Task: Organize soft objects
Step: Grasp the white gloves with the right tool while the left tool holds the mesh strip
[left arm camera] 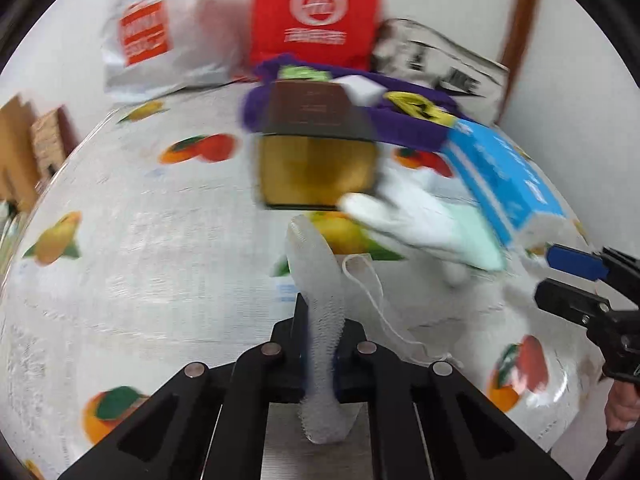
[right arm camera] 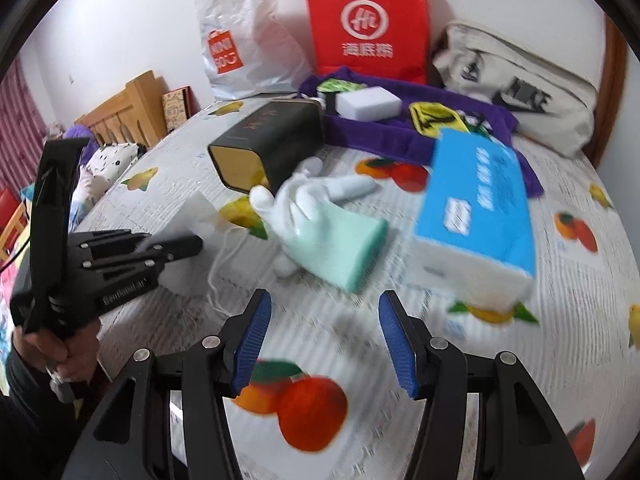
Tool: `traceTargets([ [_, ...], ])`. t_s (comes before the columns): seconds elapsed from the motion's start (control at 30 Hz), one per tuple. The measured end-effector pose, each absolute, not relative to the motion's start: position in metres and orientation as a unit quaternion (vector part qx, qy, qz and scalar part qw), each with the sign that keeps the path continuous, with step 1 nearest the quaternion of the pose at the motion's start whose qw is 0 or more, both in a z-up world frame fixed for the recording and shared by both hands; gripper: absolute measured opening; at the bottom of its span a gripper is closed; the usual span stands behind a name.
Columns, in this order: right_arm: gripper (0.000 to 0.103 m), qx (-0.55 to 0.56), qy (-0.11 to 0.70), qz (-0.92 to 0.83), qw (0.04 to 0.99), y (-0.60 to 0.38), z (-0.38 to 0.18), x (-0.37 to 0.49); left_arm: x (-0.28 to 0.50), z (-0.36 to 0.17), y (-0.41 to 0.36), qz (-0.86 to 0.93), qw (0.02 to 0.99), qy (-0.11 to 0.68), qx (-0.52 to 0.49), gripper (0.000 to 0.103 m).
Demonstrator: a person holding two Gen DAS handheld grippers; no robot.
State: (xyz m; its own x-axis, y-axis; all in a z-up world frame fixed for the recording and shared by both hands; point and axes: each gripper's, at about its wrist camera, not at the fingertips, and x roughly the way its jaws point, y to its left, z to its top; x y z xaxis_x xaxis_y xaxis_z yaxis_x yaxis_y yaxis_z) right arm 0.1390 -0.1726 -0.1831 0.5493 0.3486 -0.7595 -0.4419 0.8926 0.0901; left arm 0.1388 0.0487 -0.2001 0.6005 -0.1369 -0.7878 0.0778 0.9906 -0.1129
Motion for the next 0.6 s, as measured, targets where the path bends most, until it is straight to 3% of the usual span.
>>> traceTargets([
  [0.53,0.055,-0.135,0.421,0.195,0.875,-0.092,-0.213,0.203,0.143,-0.206,0.104,-0.025,0.889,0.447,-0.095,0.011],
  [0.6,0.047,-0.146,0.421,0.184,0.876,-0.088,-0.219,0.207,0.144,-0.206,0.105,-0.027,0.889,0.447,-0.1,0.011],
])
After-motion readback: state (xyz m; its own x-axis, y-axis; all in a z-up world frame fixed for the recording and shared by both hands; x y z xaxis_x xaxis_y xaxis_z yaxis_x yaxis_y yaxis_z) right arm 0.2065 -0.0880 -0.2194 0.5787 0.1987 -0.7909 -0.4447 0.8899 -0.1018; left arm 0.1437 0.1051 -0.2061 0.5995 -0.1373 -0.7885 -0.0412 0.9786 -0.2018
